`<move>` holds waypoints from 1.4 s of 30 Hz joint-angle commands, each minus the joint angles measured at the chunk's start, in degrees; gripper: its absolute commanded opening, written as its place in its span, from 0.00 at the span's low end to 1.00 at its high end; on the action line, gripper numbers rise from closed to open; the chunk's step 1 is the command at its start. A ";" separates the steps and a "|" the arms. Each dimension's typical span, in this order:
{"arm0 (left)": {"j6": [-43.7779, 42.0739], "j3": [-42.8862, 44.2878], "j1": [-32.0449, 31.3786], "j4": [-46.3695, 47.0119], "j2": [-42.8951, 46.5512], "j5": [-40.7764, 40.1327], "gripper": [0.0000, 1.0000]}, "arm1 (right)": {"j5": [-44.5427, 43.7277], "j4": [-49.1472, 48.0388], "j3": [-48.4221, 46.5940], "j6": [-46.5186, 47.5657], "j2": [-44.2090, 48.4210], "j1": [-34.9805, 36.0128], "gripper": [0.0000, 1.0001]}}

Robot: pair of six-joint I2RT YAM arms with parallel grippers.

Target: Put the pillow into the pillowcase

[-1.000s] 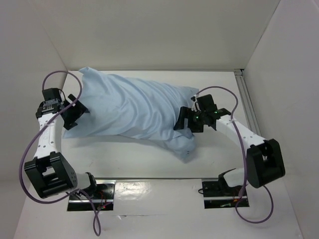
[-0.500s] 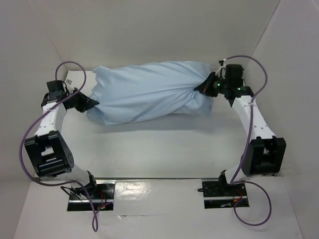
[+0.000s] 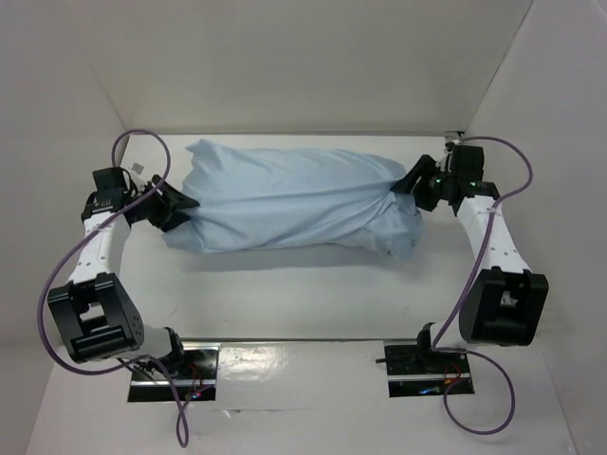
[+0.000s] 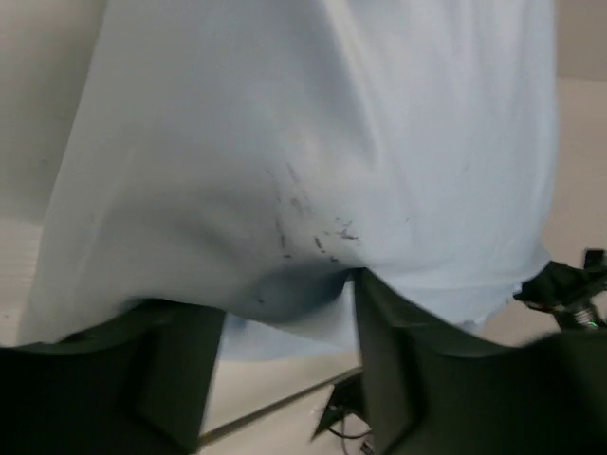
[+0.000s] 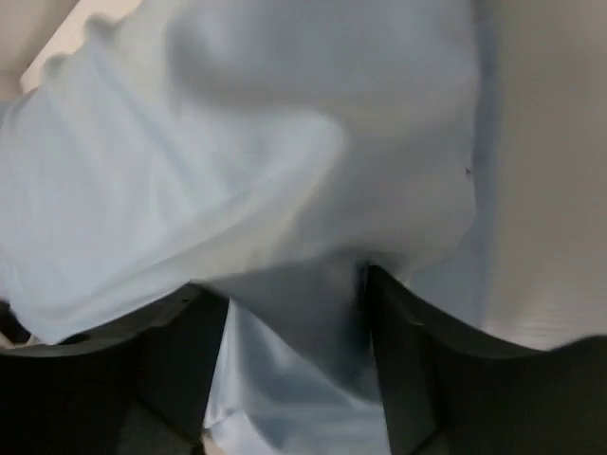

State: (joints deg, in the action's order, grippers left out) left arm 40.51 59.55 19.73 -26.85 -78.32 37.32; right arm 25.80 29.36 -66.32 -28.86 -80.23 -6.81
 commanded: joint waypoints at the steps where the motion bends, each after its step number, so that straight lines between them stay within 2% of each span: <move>1: -4.73 7.05 0.75 2.08 0.01 -6.90 0.74 | -9.18 -3.97 -8.18 0.47 1.48 -3.56 0.69; 2: -5.26 8.81 -0.12 0.94 1.93 -7.95 0.77 | -9.71 -3.96 -9.51 0.47 2.08 -3.56 0.75; 3: -5.79 10.31 -0.82 -0.12 3.08 -10.84 0.77 | -10.68 -3.27 -10.66 0.47 2.70 -3.56 0.80; 4: -6.32 12.76 -0.83 -1.87 4.40 -12.61 0.76 | -11.29 -2.57 -12.23 0.47 4.36 -3.56 0.82; 8: -4.66 14.98 -1.36 -7.68 10.81 -22.80 0.47 | -14.81 1.30 -13.39 1.78 9.20 -3.56 0.80; 10: -4.65 14.46 -1.36 -9.62 14.14 -27.97 0.45 | -14.82 2.97 -12.26 1.79 12.00 -3.56 0.76; 11: -4.65 12.71 -1.36 -11.36 15.12 -29.66 0.49 | -14.82 4.28 -9.64 1.79 13.07 -2.61 0.69; 12: -4.04 11.74 -1.36 -12.51 15.91 -31.76 0.55 | -14.03 4.30 -7.87 1.79 14.12 -2.60 0.69; 13: -2.73 10.51 -1.36 -13.39 16.71 -36.22 0.72 | -11.76 5.25 -5.85 1.79 16.39 -1.90 0.68; 14: -1.85 7.28 -1.36 -13.92 18.19 -37.83 0.78 | -10.35 5.79 -3.57 1.79 17.55 -1.89 0.68; 15: -0.88 5.59 -0.57 -13.93 18.73 -38.72 0.83 | -9.03 6.31 1.24 1.79 18.69 -1.89 0.76; 16: -0.87 4.01 -0.04 -13.93 18.73 -38.73 0.87 | -8.41 7.10 3.46 1.79 19.75 -1.20 0.80; 17: -0.87 1.04 0.92 -12.97 19.34 -36.99 0.97 | -8.92 9.81 5.31 1.79 21.58 -0.49 0.83; 18: -0.87 -0.12 1.45 -12.35 18.65 -35.93 1.00 | -8.93 10.79 8.98 1.79 22.56 -0.49 0.88; 20: -0.87 -3.10 3.29 -10.42 16.90 -32.16 1.00 | -9.98 13.59 13.82 1.01 25.54 1.00 0.92; 26: -2.72 -7.60 6.11 -3.05 6.44 -21.97 1.00 | -11.12 18.62 21.58 -4.52 29.07 3.12 0.96; 29: -1.06 -11.63 6.11 5.47 3.54 -17.39 1.00 | -11.04 20.64 24.48 -6.98 30.38 3.64 0.97; 33: -0.35 -12.44 6.11 12.08 0.63 -16.67 0.99 | -6.65 20.64 28.26 -9.71 32.68 3.64 0.97; 35: 0.97 -12.44 6.11 14.45 0.10 -15.44 0.95 | -2.28 18.90 31.07 -10.42 34.08 3.64 0.96; 39: 1.59 -12.97 6.11 18.41 -1.22 -13.52 0.70 | 2.76 10.57 36.96 -13.49 34.70 7.67 0.96; 40: 1.59 -12.97 6.11 18.41 -1.74 -13.50 0.49 | 3.63 8.88 38.27 -13.50 34.70 8.73 0.96; 42: 1.59 -12.45 6.64 18.41 -2.53 -12.37 0.24 | 3.03 5.29 38.90 -14.55 32.95 12.06 0.96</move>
State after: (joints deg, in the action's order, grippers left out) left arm 41.98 46.72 25.71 -12.82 -79.85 21.76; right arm 25.56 43.48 -28.12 -40.73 -46.46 1.91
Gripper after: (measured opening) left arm 0.321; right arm 0.962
